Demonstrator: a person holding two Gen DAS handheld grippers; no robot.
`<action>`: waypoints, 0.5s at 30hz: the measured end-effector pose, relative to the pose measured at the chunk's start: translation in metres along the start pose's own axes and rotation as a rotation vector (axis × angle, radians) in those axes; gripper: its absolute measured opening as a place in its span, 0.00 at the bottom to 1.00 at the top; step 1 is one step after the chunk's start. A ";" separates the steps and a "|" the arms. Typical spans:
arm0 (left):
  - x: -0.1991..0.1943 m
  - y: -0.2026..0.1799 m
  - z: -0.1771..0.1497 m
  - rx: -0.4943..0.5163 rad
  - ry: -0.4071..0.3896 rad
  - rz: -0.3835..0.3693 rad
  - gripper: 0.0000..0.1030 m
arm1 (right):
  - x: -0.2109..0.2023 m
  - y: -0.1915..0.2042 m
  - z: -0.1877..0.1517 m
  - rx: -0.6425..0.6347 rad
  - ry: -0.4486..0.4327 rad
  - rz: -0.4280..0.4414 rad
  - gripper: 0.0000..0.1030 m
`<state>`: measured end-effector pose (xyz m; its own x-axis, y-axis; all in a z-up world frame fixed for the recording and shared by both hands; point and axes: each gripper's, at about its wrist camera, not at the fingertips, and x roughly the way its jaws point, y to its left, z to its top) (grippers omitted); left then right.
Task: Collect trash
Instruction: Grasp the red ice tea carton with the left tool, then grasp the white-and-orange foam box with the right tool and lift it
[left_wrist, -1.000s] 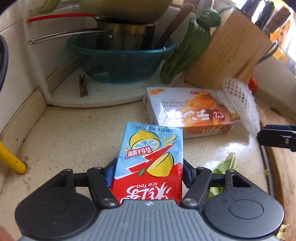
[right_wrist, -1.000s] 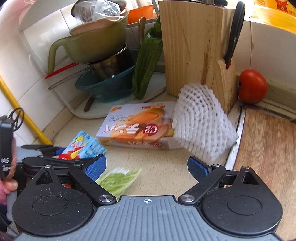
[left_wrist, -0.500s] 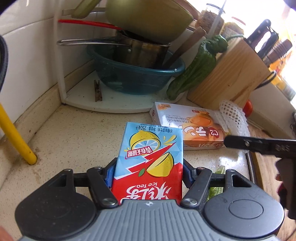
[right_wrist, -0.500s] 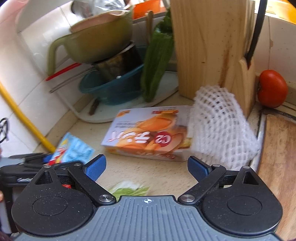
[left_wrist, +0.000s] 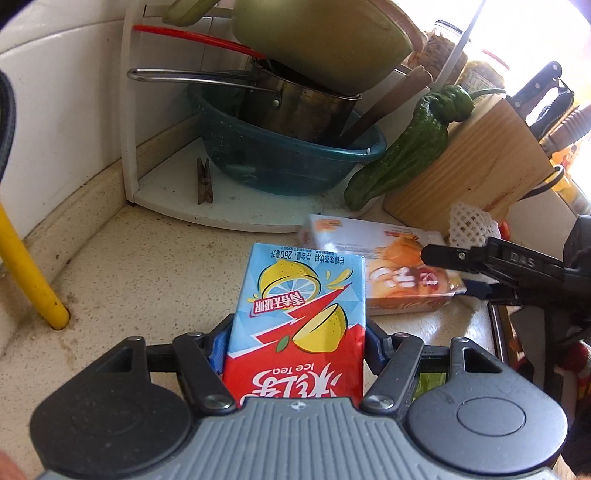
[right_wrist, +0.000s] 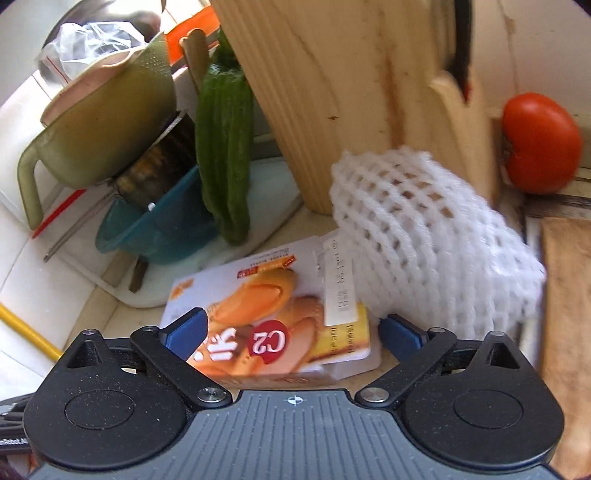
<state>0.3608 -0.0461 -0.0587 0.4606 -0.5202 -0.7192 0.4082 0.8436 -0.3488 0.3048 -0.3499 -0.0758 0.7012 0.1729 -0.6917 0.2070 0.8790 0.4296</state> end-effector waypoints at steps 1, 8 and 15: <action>0.002 -0.001 0.001 -0.001 0.003 -0.003 0.62 | 0.002 0.002 0.001 0.006 0.008 0.013 0.98; 0.002 0.000 0.001 0.014 0.004 -0.011 0.62 | -0.021 0.029 -0.013 -0.020 0.145 0.261 0.97; -0.002 0.009 0.000 -0.027 -0.006 -0.012 0.62 | -0.060 0.056 -0.013 -0.145 0.129 0.360 0.97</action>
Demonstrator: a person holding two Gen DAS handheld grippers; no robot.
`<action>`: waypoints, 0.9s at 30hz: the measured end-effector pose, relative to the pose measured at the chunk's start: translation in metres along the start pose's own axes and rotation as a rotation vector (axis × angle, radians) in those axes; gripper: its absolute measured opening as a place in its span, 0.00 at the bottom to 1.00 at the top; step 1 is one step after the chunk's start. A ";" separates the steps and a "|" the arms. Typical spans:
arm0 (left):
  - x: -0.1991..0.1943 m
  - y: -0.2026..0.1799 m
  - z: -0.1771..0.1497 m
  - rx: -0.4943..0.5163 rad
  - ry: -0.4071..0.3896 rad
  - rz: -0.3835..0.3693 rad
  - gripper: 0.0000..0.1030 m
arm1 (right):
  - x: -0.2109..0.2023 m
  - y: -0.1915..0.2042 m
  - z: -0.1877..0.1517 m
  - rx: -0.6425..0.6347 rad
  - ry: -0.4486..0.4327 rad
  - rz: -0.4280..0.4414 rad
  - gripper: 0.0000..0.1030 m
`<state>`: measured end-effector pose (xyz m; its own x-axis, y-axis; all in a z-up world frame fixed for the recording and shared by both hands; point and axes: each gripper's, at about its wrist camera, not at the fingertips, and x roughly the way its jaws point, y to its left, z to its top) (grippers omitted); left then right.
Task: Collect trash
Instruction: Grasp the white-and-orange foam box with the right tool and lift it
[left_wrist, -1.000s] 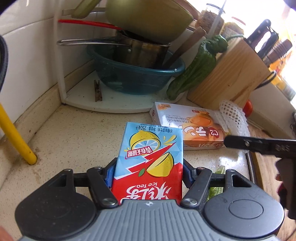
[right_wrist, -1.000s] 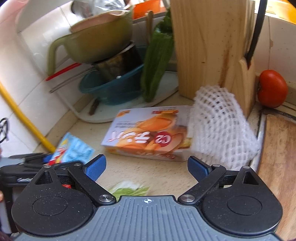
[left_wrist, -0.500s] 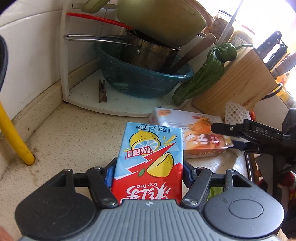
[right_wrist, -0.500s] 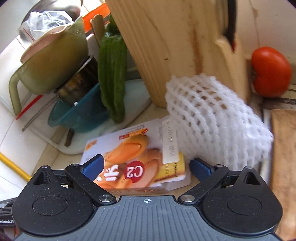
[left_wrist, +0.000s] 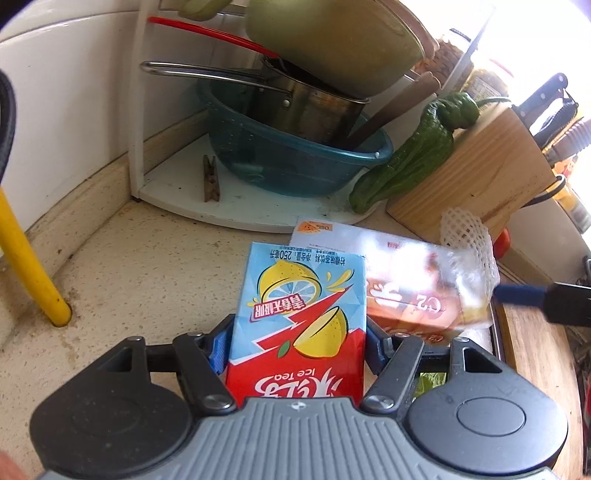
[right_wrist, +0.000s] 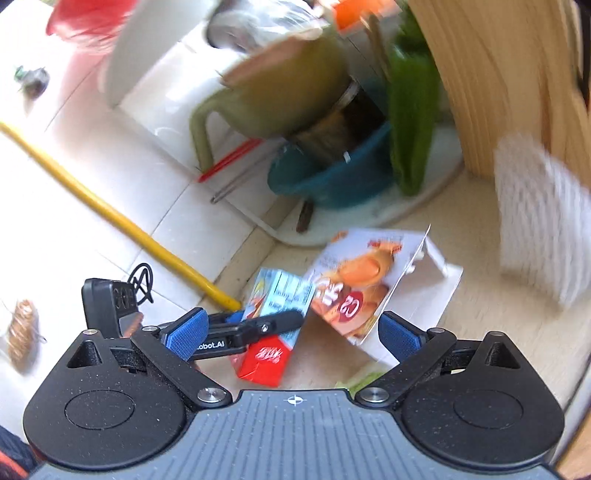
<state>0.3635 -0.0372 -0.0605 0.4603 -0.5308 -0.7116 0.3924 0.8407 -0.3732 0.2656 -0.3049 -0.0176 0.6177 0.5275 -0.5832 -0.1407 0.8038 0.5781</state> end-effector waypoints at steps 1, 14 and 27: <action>-0.001 0.001 0.000 -0.003 -0.001 -0.003 0.62 | -0.002 0.006 0.003 -0.058 -0.009 -0.046 0.97; 0.005 0.000 -0.001 -0.005 0.009 -0.017 0.62 | 0.030 -0.007 0.041 -0.351 0.101 -0.303 0.97; 0.009 0.003 -0.006 -0.018 0.024 -0.060 0.62 | 0.116 -0.041 0.074 -0.360 0.319 -0.214 0.99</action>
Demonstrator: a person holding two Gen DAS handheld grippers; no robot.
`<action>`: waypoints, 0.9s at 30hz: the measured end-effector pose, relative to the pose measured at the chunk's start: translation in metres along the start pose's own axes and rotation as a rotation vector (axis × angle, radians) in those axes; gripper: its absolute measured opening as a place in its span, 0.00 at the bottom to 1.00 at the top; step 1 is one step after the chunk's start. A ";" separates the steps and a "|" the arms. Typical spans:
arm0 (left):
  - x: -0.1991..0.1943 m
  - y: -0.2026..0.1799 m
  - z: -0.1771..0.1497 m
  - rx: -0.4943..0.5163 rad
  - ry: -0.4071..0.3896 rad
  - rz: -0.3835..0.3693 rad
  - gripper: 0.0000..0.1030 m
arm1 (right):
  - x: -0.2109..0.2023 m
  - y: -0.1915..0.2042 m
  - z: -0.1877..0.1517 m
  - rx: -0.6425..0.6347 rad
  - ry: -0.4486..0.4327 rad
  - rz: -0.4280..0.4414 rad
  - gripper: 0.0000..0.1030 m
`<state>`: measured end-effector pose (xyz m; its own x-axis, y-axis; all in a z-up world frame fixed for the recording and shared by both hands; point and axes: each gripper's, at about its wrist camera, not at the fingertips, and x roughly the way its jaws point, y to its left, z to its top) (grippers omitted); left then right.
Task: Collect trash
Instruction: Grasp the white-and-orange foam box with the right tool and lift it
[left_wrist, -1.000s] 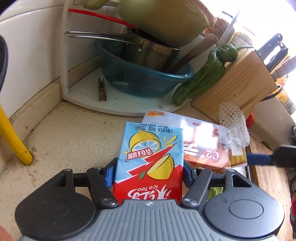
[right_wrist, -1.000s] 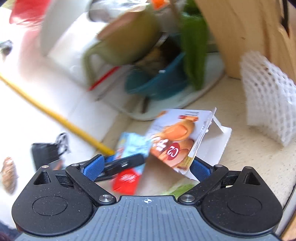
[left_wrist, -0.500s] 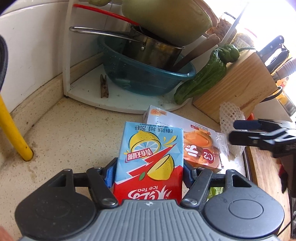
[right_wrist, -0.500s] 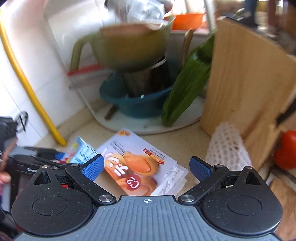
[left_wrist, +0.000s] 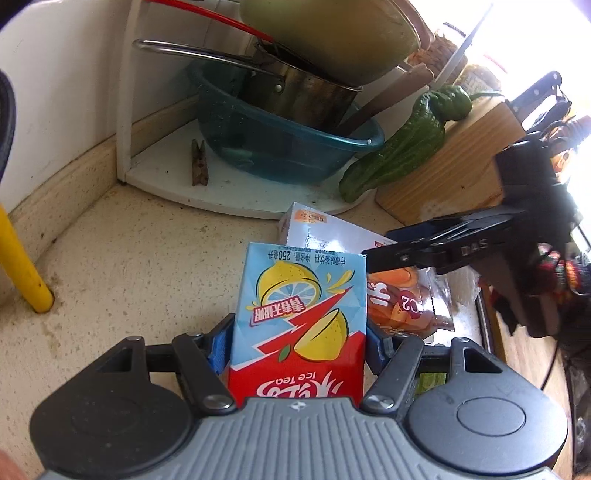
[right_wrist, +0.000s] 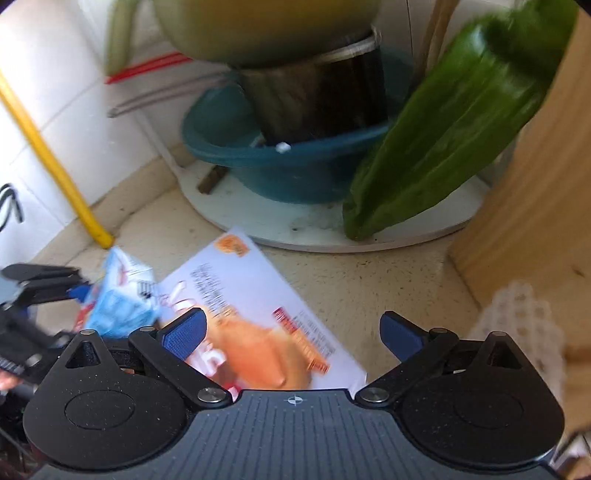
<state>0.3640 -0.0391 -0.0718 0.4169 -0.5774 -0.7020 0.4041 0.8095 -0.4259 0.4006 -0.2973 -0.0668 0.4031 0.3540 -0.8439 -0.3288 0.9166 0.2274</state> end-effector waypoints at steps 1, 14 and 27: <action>0.000 0.001 0.000 -0.008 -0.001 -0.003 0.62 | 0.006 -0.003 0.001 0.008 0.017 0.014 0.99; 0.013 -0.007 -0.006 -0.012 0.027 -0.047 0.68 | -0.018 -0.028 -0.035 0.334 -0.026 0.420 1.00; 0.013 -0.012 -0.009 -0.009 0.015 -0.044 0.68 | 0.003 0.000 -0.037 0.233 0.080 0.446 0.97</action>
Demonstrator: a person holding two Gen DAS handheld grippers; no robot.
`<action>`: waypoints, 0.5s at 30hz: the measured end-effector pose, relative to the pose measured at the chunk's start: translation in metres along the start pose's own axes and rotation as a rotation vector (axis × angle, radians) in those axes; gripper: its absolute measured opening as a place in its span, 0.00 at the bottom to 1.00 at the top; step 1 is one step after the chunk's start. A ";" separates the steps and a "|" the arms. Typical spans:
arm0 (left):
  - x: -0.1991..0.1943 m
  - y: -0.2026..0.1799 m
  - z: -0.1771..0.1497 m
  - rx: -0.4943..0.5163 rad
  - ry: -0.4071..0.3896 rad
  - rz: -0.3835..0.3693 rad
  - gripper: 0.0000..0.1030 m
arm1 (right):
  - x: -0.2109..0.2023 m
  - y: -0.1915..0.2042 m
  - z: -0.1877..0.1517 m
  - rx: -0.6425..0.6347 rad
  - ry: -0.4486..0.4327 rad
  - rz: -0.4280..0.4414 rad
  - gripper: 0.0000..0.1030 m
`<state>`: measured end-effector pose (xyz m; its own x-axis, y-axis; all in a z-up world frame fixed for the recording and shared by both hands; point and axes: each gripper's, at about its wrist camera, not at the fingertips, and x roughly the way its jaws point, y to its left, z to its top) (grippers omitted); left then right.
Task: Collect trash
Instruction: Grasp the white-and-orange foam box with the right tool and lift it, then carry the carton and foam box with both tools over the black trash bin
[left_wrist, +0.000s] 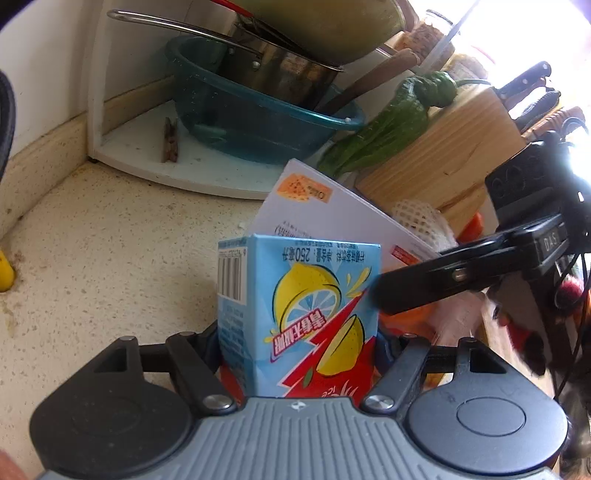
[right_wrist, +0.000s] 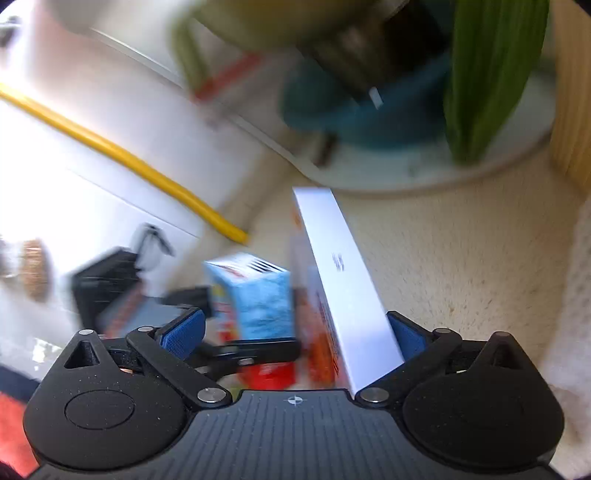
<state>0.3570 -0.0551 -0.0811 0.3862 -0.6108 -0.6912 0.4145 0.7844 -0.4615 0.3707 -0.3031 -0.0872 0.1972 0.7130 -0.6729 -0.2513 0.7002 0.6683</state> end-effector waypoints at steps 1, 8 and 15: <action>-0.002 0.002 0.000 -0.013 -0.005 0.004 0.68 | 0.010 -0.001 0.000 0.009 0.005 -0.015 0.93; -0.012 0.009 -0.007 -0.075 -0.023 -0.027 0.68 | 0.015 -0.013 -0.017 0.187 -0.107 0.061 0.60; -0.017 0.008 -0.005 -0.131 -0.026 -0.034 0.68 | -0.004 -0.033 -0.063 0.374 -0.250 0.099 0.56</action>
<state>0.3499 -0.0380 -0.0762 0.3954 -0.6385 -0.6603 0.3169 0.7695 -0.5544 0.3188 -0.3311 -0.1266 0.4232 0.7321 -0.5338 0.0700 0.5610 0.8249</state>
